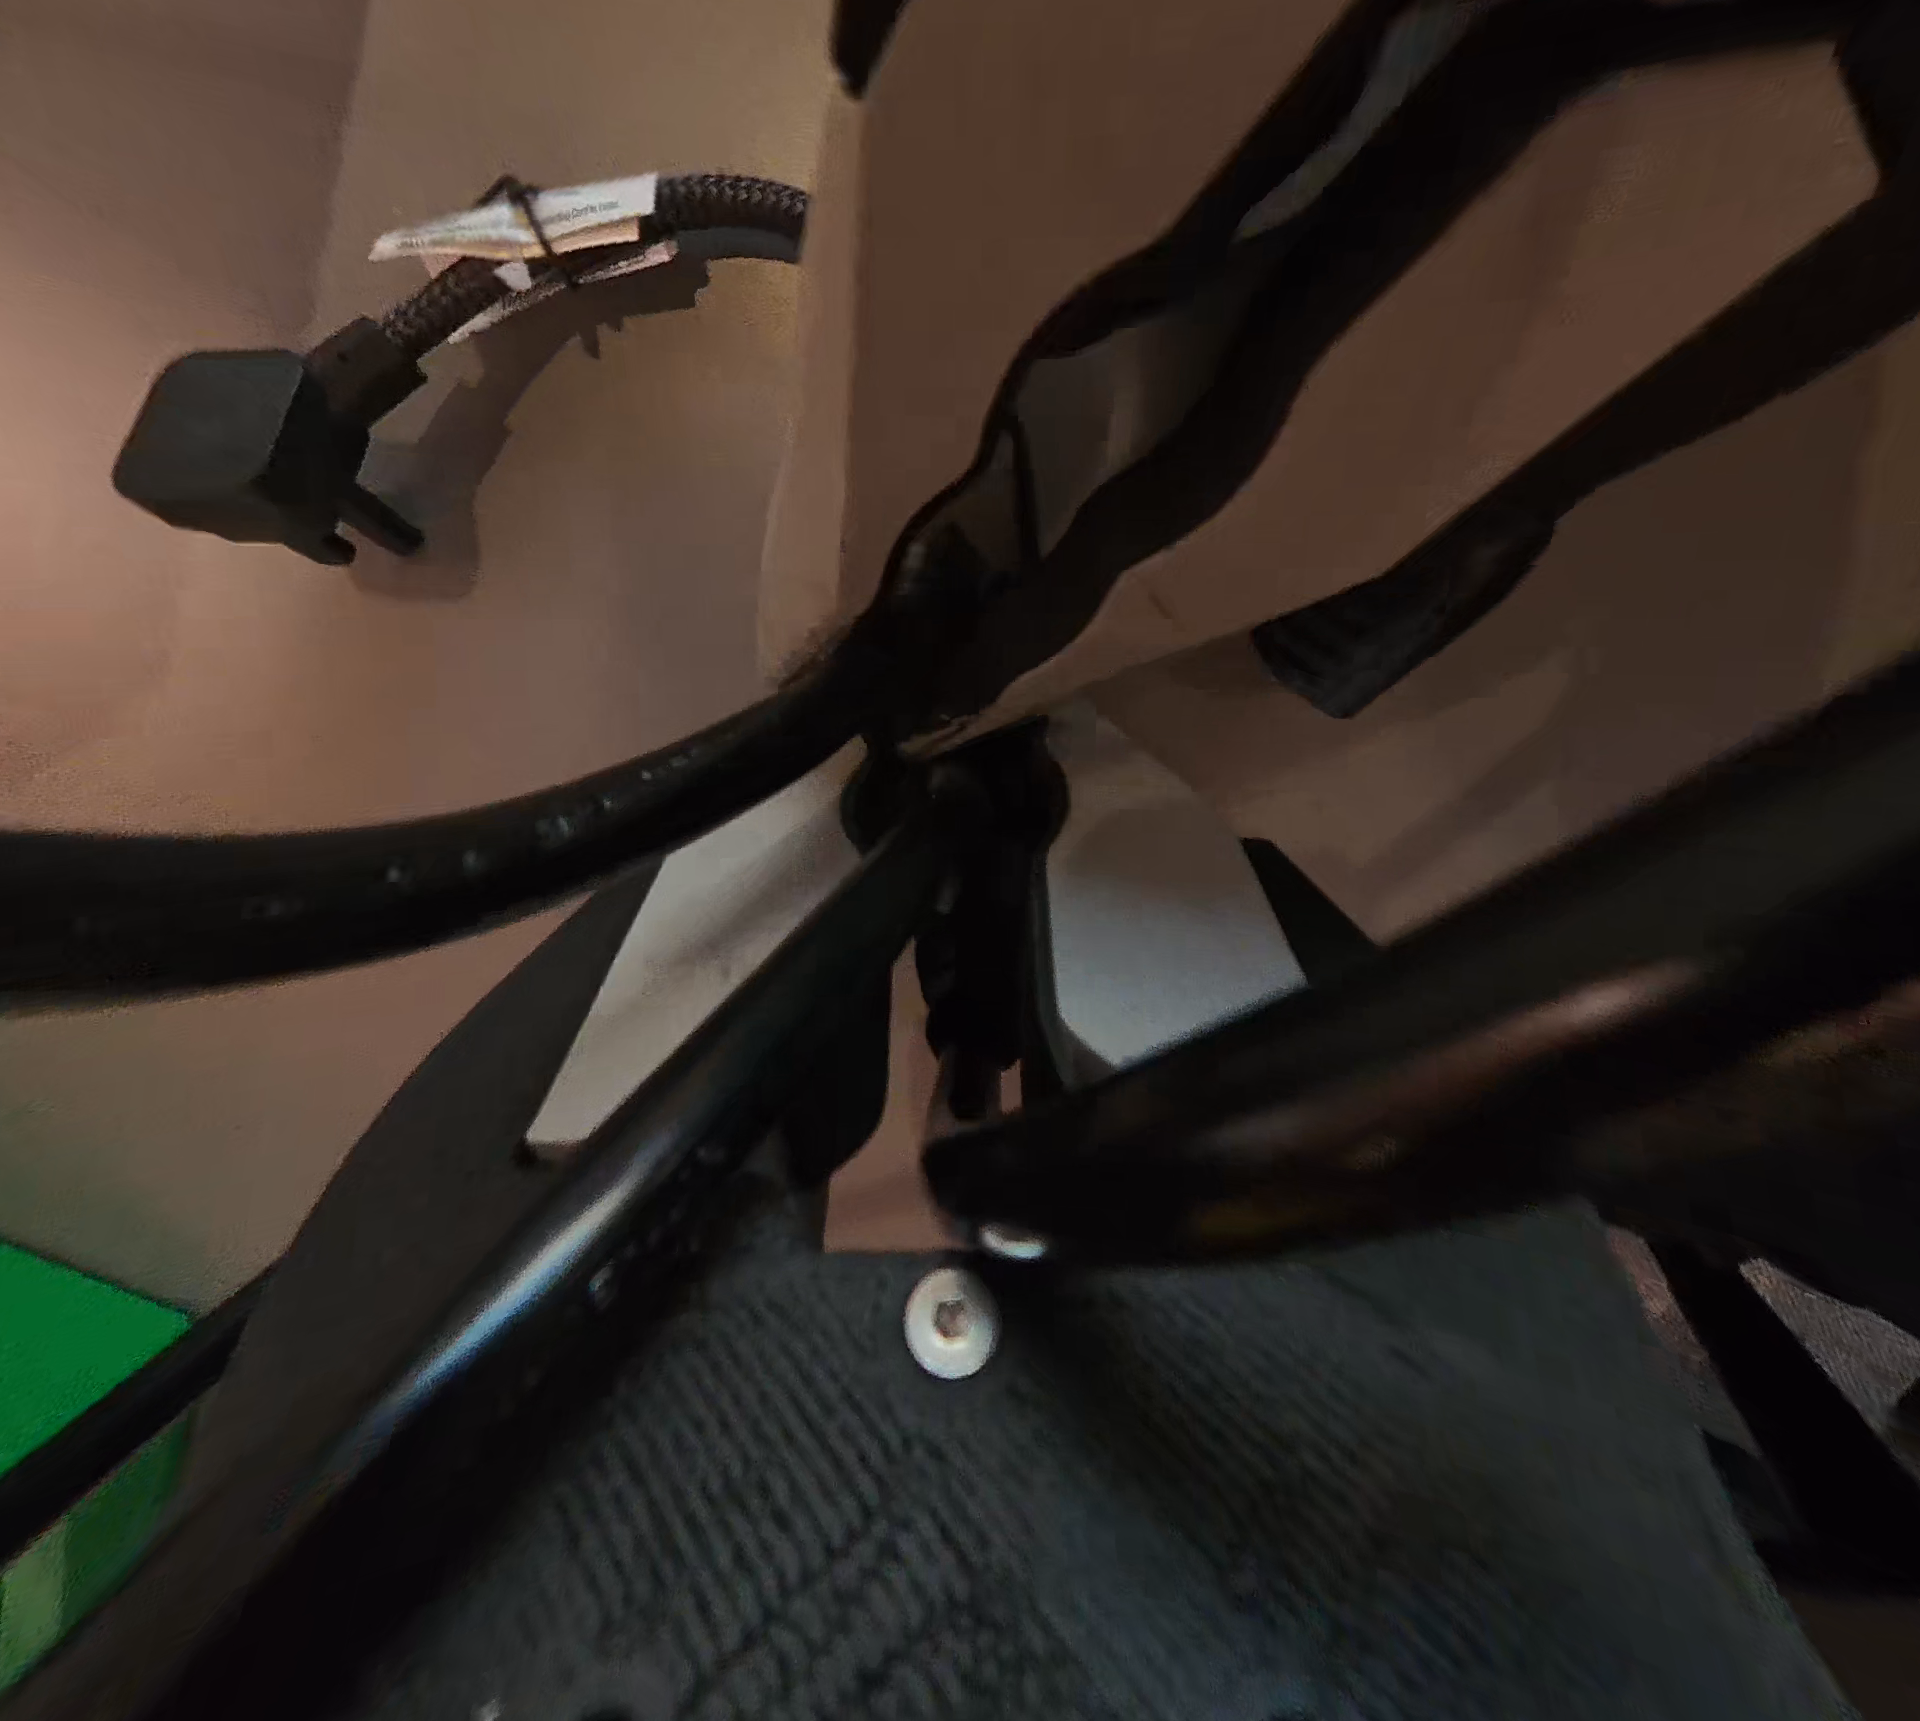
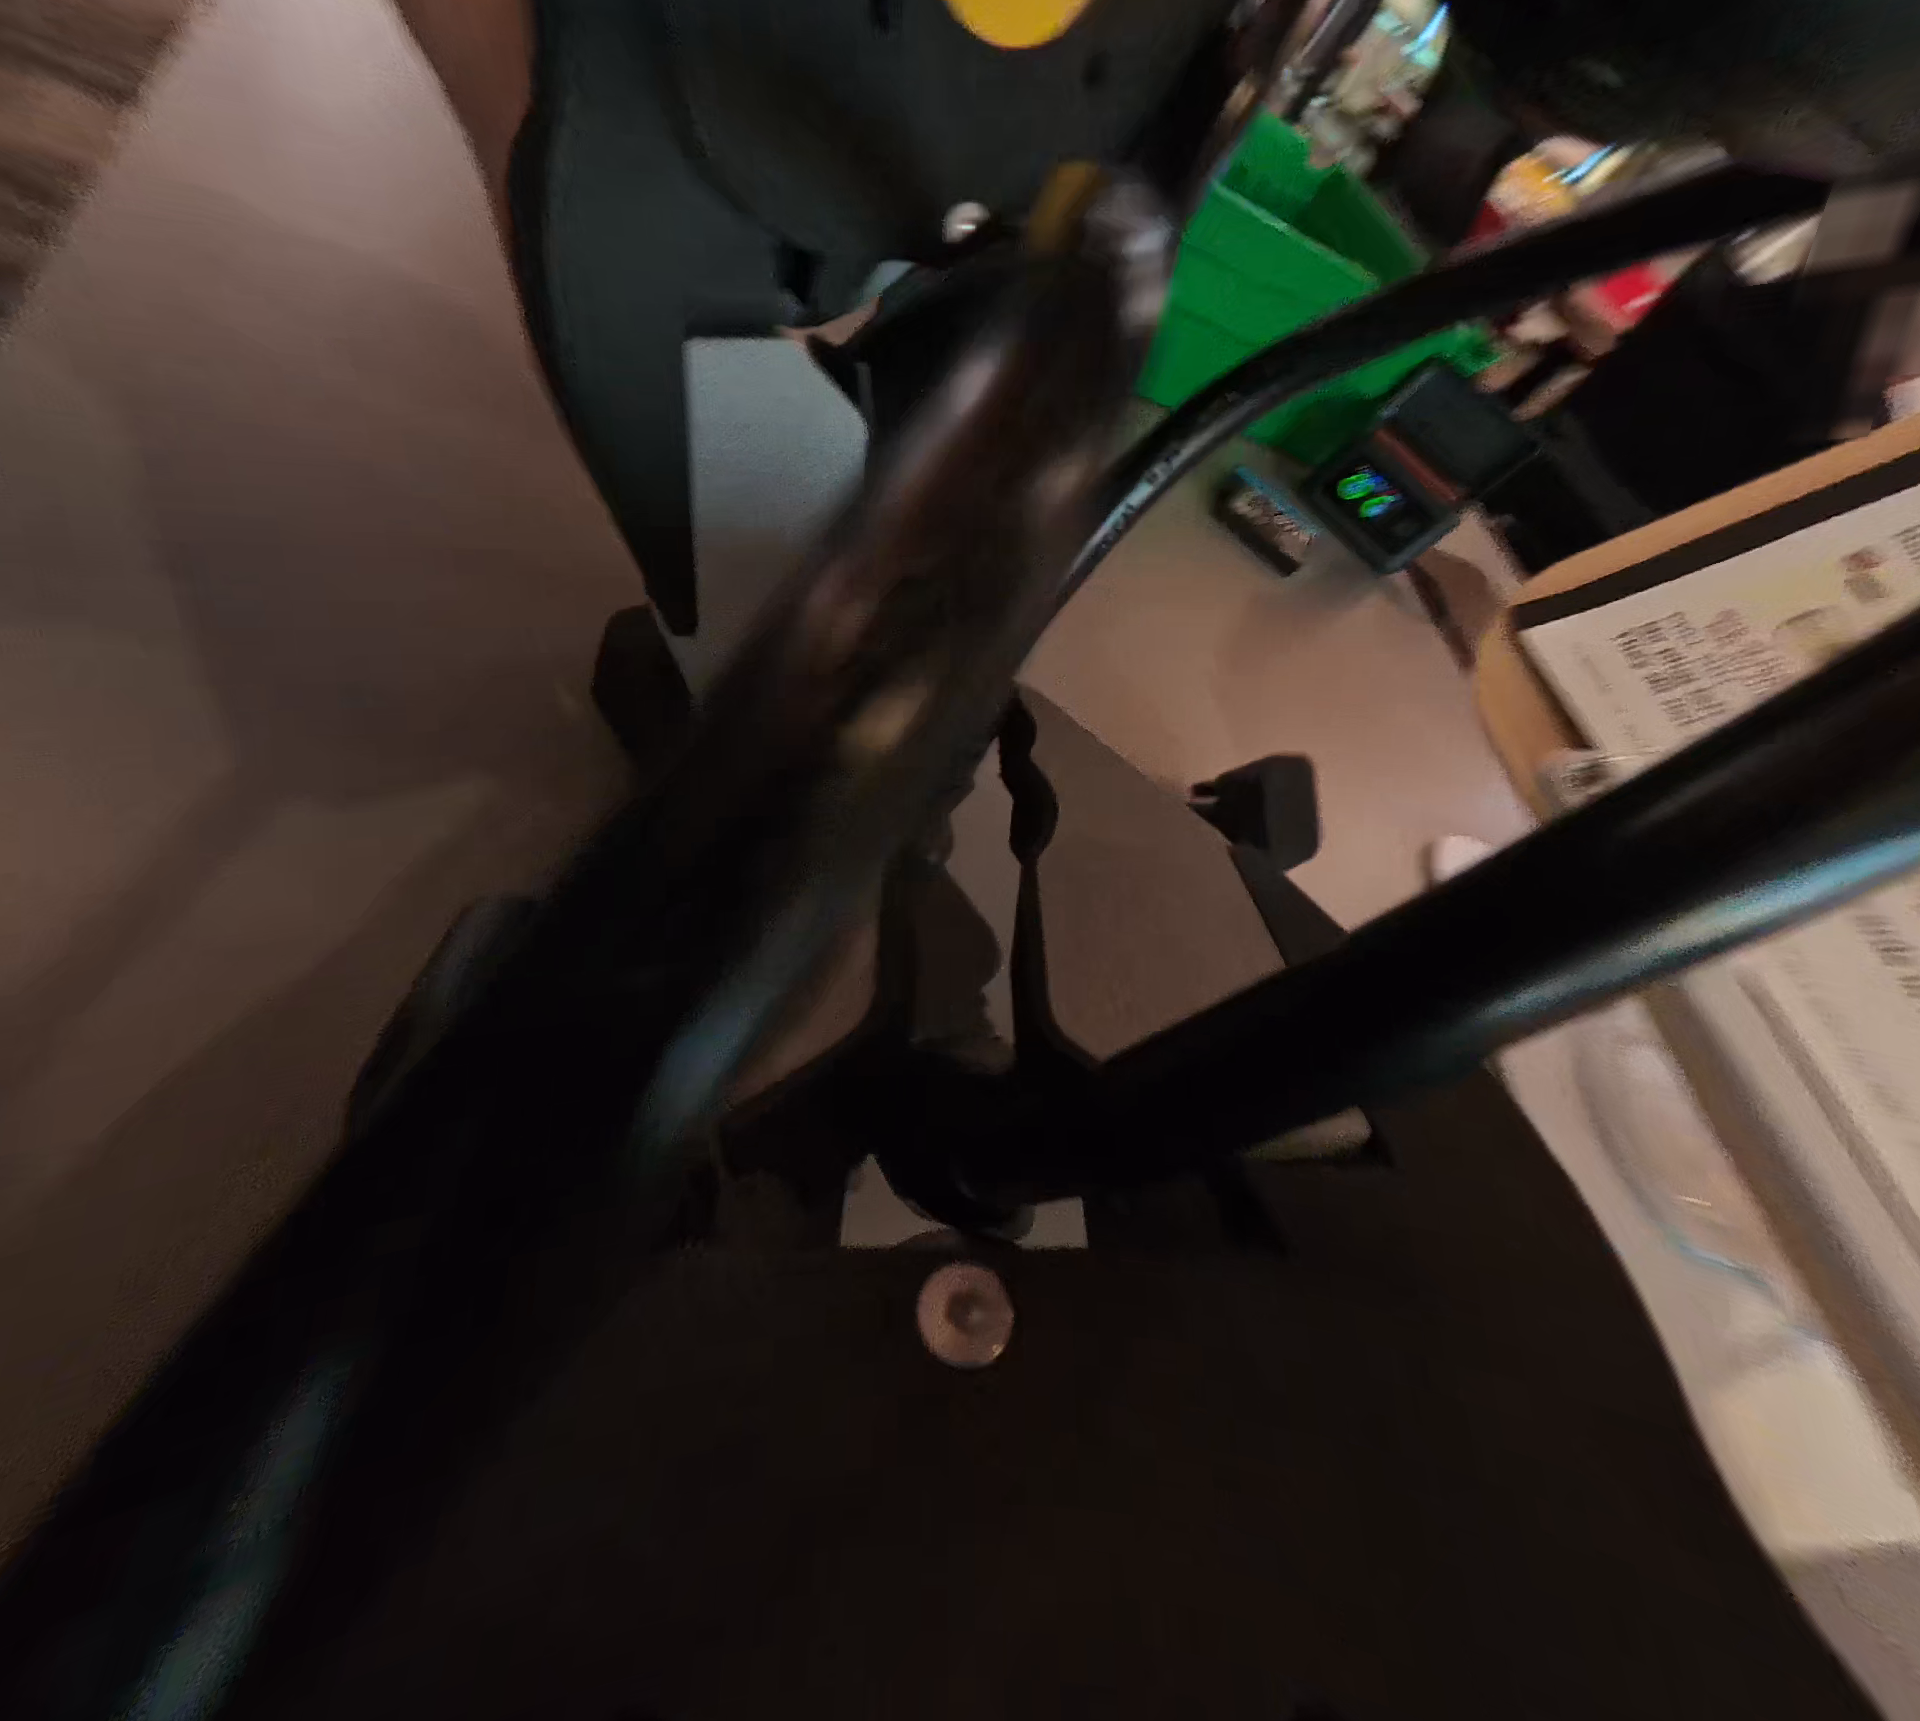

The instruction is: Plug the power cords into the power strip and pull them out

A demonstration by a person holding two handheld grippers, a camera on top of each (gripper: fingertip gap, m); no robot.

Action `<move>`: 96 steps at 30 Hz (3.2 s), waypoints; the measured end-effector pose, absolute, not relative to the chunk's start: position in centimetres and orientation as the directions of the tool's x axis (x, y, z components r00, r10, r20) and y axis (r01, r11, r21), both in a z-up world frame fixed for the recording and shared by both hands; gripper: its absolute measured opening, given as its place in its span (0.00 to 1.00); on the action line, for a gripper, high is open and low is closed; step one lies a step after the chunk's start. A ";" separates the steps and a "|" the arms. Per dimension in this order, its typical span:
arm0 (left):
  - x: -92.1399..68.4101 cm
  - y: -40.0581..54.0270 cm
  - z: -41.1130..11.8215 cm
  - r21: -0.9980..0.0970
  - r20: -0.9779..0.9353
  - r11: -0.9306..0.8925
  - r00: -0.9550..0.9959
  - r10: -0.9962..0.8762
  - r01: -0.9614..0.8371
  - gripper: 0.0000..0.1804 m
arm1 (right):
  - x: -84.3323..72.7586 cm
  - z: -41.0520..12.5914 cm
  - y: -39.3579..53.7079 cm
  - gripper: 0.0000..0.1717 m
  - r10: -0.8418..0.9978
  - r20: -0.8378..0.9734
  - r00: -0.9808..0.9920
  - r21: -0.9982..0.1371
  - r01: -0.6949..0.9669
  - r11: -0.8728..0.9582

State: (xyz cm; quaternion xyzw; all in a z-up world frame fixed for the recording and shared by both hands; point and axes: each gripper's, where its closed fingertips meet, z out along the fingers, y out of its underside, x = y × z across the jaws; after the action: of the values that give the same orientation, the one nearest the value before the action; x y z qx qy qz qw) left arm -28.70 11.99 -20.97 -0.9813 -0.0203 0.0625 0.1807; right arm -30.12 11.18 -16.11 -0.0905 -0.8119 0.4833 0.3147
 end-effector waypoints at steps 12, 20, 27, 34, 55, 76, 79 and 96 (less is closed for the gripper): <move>-29.5 12.8 -21.0 -0.397 -0.092 -0.917 0.993 0.069 0.027 0.12 | -30.2 -16.1 12.4 0.07 0.382 0.147 -0.912 -0.932 0.001 0.362; -29.7 12.8 -21.1 -0.399 -0.093 -0.917 0.994 0.058 0.017 0.11 | -30.0 -16.0 12.3 0.06 0.391 0.091 -0.916 -0.937 0.054 0.345; -30.1 12.7 -21.0 -0.446 -0.065 -0.893 0.993 0.097 0.058 0.12 | -30.3 -16.0 12.1 0.06 0.390 -0.020 -0.921 -0.955 0.132 0.264; -29.2 12.2 -21.1 -0.375 -0.039 -0.925 0.996 0.082 0.061 0.12 | -29.7 -15.8 11.7 0.06 0.392 -0.049 -0.919 -0.959 0.152 0.237; -29.1 13.1 -21.1 -0.411 -0.015 -0.906 0.992 0.123 0.106 0.12 | -29.3 -15.2 13.5 0.03 0.284 -0.157 -0.946 -0.947 0.226 0.230; -29.8 12.3 -21.1 -0.361 -0.025 -0.924 0.989 0.147 0.128 0.11 | -30.3 -16.6 12.8 0.03 0.347 -0.266 -0.900 -0.920 0.344 0.188; -29.8 12.3 -21.2 -0.348 -0.027 -0.928 0.989 0.148 0.129 0.11 | -30.5 -16.4 12.7 0.03 0.341 -0.323 -0.883 -0.910 0.389 0.146; -30.2 12.2 -21.2 -0.300 -0.035 -0.945 0.989 0.147 0.130 0.11 | -31.0 -15.9 12.0 0.04 0.245 -0.570 -0.784 -0.811 0.585 -0.013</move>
State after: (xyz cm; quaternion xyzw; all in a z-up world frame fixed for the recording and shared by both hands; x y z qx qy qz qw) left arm -30.16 12.17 -21.18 -0.9857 -0.0702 0.0284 0.1504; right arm -30.96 11.95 -15.89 -0.3010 -0.6899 0.6451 -0.1317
